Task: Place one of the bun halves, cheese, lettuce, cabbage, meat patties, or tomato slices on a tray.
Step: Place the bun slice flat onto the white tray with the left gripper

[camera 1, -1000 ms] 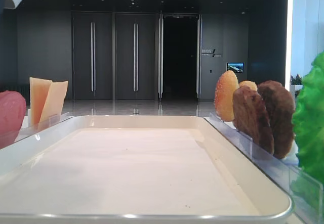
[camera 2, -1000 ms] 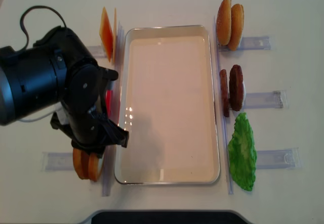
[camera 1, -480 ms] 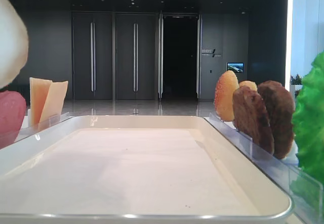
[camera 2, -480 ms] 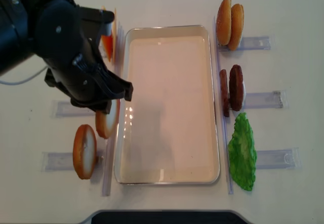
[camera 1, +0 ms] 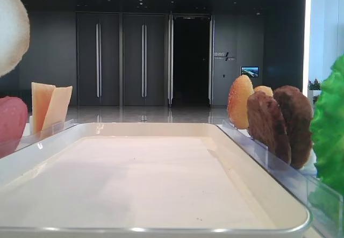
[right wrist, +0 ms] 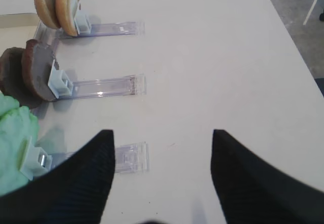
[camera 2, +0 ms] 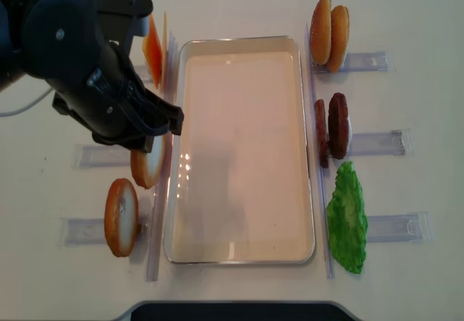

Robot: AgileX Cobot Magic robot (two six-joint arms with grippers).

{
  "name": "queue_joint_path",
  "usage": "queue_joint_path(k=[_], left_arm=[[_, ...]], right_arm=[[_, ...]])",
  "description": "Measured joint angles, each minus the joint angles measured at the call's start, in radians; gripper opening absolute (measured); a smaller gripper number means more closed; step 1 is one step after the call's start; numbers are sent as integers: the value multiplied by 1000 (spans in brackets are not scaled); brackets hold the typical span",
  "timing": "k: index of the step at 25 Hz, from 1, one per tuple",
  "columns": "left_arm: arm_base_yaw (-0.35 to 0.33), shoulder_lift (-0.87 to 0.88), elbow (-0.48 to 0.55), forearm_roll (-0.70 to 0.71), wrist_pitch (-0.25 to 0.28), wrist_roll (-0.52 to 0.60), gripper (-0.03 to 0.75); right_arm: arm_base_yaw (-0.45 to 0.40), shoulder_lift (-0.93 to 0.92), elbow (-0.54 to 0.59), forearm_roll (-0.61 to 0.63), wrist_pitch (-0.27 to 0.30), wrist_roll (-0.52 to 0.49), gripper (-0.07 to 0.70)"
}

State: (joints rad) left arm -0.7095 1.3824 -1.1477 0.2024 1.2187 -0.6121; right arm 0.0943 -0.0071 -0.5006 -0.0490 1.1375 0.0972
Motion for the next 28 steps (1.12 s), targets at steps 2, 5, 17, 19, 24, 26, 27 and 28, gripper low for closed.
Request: queue_joint_path(k=[2, 5, 17, 19, 24, 26, 27, 28], left_arm=[[0, 0, 0, -7, -1, -3, 141], [0, 5, 0, -57, -59, -2, 141], [3, 46, 9, -361, -468, 192, 141], [3, 46, 33, -413, -507, 223, 140], [76, 36, 143, -699, -600, 434, 140], [139, 27, 206, -886, -608, 596, 140], [167, 24, 236, -1006, -608, 703, 140], [201, 22, 273, -1131, -607, 812, 139]], right_arm=[[0, 0, 0, 0, 0, 0, 429], [0, 0, 0, 0, 0, 0, 429], [0, 0, 0, 0, 0, 0, 429], [0, 0, 0, 0, 0, 0, 429], [0, 0, 0, 0, 0, 0, 429], [0, 0, 0, 0, 0, 0, 429], [0, 0, 0, 0, 0, 0, 429], [0, 0, 0, 0, 0, 0, 429]])
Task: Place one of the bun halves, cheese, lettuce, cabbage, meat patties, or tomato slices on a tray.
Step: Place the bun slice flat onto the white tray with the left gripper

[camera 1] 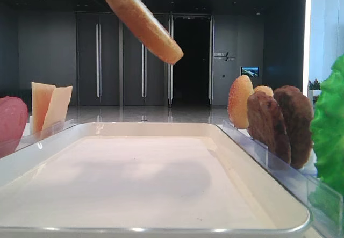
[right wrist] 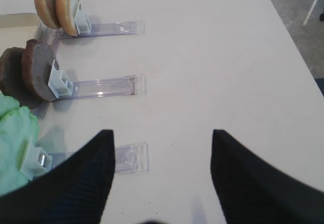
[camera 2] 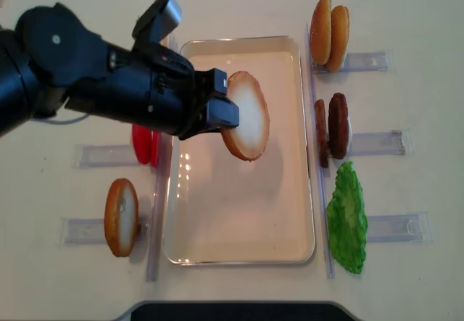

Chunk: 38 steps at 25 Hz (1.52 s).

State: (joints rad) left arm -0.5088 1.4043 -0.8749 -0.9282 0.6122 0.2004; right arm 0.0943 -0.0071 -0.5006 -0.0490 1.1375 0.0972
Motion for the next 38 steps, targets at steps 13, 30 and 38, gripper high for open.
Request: queue_joint_path(k=[13, 30, 38], left_arm=[[80, 26, 236, -553, 15, 560, 139], [56, 287, 236, -772, 47, 850, 139], [56, 298, 236, -776, 16, 875, 139]], right_arm=[[0, 0, 0, 0, 0, 0, 429], [0, 0, 0, 0, 0, 0, 429], [0, 0, 0, 0, 0, 0, 429]])
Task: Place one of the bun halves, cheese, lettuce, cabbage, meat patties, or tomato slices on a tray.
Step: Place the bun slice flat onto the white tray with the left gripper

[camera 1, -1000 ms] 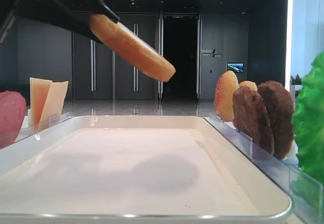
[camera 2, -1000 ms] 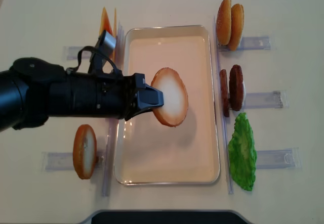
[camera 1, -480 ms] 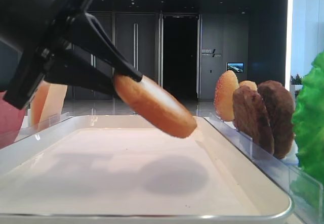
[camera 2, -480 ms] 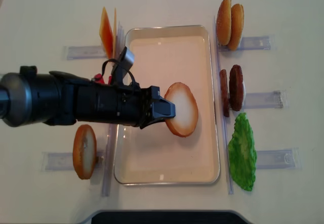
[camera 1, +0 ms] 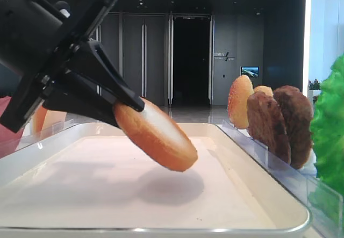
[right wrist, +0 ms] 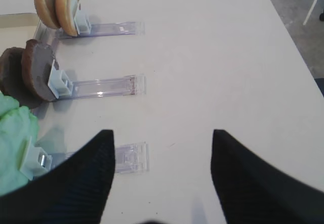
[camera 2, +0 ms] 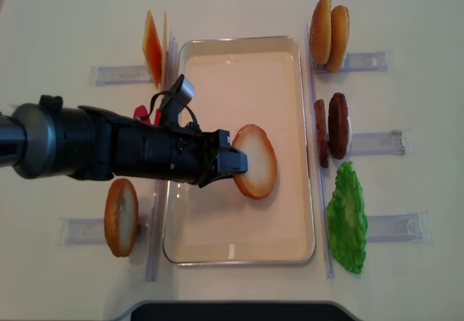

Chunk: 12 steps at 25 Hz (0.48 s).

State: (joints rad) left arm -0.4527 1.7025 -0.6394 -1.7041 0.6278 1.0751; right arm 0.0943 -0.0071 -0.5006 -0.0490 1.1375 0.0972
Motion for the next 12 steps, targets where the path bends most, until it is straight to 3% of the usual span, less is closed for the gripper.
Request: queue_joint_path(k=[12], left_arm=[[0, 0, -2, -1, -12, 31, 139]], right_arm=[[0, 0, 0, 0, 0, 0, 429]])
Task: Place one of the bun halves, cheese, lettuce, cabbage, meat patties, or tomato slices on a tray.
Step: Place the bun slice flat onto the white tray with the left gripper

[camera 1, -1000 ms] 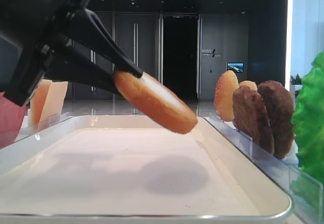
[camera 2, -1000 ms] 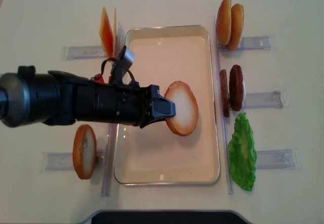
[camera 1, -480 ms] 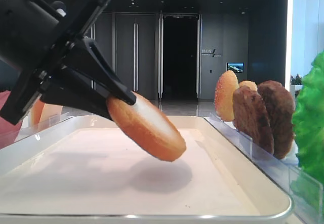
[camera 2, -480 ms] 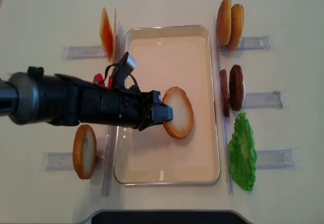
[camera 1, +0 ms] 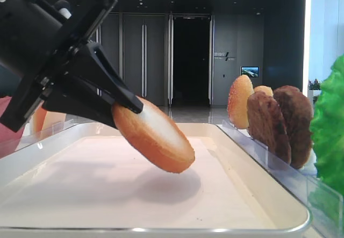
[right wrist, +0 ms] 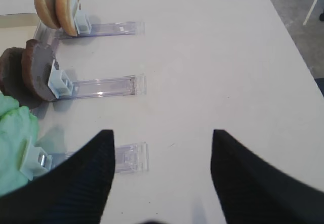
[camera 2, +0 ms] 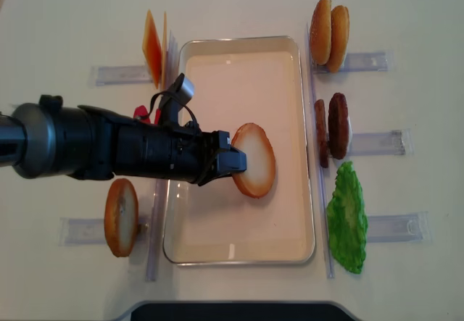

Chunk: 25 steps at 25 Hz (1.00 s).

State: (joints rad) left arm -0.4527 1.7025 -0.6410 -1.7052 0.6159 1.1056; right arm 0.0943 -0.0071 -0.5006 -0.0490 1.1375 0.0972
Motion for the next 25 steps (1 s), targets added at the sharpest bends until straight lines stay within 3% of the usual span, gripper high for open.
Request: queue_joint_path(k=[12, 25], left_arm=[[0, 0, 0, -1, 4, 20, 139], [0, 63, -2, -2, 48, 52, 139]], right_arm=[[0, 0, 0, 0, 0, 0, 429], [0, 0, 0, 0, 0, 0, 429]])
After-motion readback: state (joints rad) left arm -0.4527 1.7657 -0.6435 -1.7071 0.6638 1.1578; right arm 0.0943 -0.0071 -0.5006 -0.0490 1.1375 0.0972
